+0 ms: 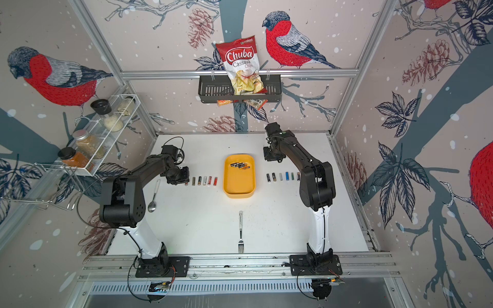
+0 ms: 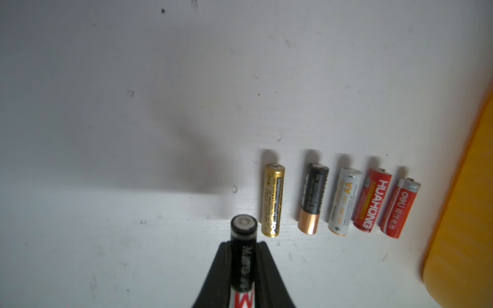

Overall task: Take the batteries out of the storage box
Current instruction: Place the battery at the center of the board.

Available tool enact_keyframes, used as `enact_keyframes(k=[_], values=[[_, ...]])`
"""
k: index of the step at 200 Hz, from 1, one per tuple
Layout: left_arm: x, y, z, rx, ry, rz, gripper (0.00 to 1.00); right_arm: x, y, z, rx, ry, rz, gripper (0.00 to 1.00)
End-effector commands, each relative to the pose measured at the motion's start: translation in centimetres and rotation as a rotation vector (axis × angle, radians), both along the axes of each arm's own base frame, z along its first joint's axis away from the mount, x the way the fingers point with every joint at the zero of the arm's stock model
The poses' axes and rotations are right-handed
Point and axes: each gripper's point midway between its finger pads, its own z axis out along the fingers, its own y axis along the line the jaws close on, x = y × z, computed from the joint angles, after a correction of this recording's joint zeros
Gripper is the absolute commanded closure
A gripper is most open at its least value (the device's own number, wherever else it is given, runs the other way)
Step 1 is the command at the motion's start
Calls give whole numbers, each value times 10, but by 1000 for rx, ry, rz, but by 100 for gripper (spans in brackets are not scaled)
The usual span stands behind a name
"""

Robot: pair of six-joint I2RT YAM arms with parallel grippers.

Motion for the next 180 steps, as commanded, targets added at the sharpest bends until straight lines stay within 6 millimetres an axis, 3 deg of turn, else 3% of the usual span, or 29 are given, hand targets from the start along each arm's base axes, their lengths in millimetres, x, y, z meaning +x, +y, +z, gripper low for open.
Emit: enact_keyframes(k=[1,105,180], values=[[10,3,-3,9,-35,-1,82,-4,-4,-1,-27,12,4,68],[24,6,-17,27,-19,-16,81,-6,-7,-5,-40,23,-5,68],[20,8,-29,40,9,-21,81,-6,-8,-6,-45,25,-7,68]])
